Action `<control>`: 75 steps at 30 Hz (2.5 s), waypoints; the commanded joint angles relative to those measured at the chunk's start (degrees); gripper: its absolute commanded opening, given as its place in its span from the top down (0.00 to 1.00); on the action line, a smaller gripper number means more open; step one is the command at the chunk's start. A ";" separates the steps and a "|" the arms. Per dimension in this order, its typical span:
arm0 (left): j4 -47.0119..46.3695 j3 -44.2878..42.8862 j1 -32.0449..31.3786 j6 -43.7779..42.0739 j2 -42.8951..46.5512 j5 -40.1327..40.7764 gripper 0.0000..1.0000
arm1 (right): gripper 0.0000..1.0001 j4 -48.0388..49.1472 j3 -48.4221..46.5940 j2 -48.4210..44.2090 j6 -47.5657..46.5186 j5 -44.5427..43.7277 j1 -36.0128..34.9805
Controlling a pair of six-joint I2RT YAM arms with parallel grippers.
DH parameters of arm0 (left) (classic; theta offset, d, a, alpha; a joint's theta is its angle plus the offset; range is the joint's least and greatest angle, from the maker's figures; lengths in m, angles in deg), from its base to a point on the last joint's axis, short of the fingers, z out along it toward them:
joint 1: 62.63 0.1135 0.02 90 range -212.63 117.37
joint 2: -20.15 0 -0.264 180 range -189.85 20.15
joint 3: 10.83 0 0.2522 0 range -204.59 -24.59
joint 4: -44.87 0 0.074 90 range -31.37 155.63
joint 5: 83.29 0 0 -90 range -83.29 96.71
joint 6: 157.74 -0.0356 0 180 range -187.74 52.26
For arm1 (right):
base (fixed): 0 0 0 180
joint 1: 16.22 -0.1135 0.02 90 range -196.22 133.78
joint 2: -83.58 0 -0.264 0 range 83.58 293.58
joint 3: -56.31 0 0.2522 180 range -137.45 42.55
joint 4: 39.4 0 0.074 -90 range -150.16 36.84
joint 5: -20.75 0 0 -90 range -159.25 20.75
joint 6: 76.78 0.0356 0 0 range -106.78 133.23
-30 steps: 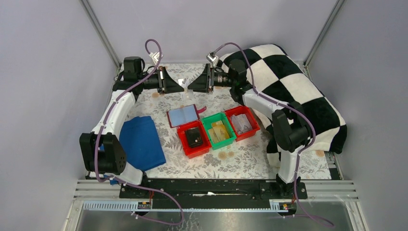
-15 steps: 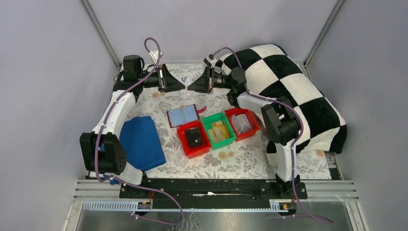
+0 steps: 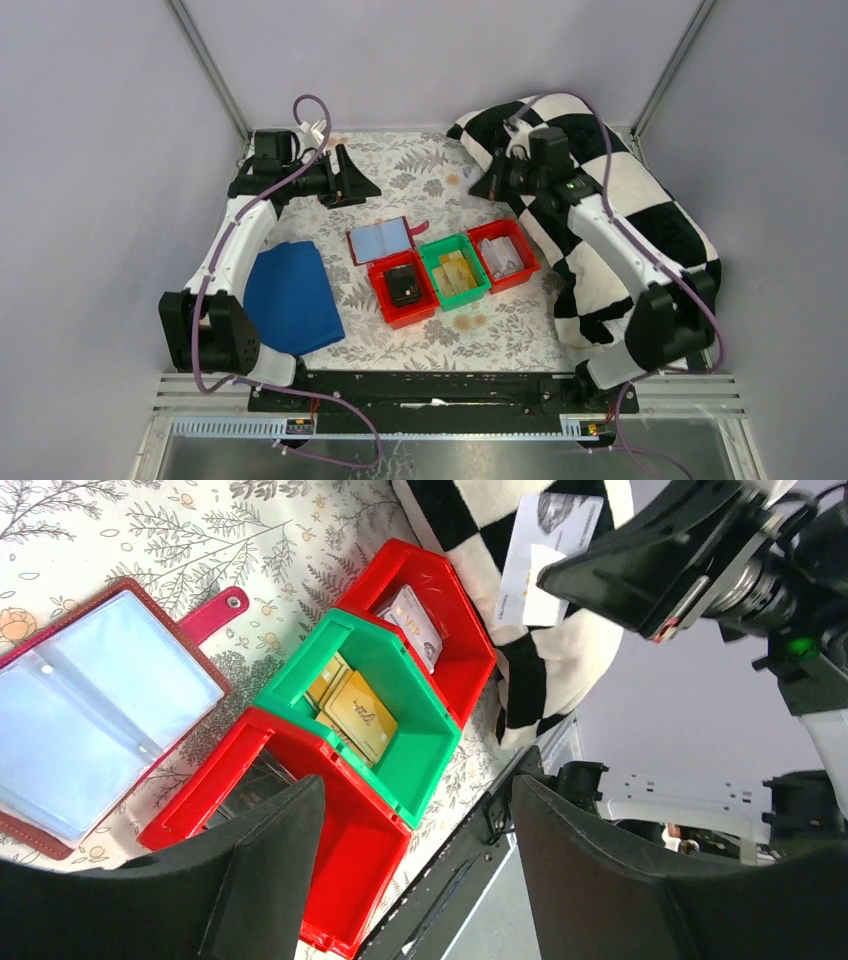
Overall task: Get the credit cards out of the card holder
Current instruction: Place the credit card in the storage box, then reset both arms
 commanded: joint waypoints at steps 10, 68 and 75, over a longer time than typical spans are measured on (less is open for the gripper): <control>-2.44 6.25 -0.11 -1.29 7.17 0.43 0.27 | 1.00 -19.31 14.48 -4.94 -17.35 -11.68 2.27; -6.05 6.87 -0.32 0.81 28.91 40.10 0.14 | 0.00 -2.83 20.28 -35.14 -6.91 -50.92 2.19; -6.15 6.56 -0.33 1.07 30.85 42.56 0.14 | 0.00 -2.49 20.22 -35.72 -7.85 -50.44 2.19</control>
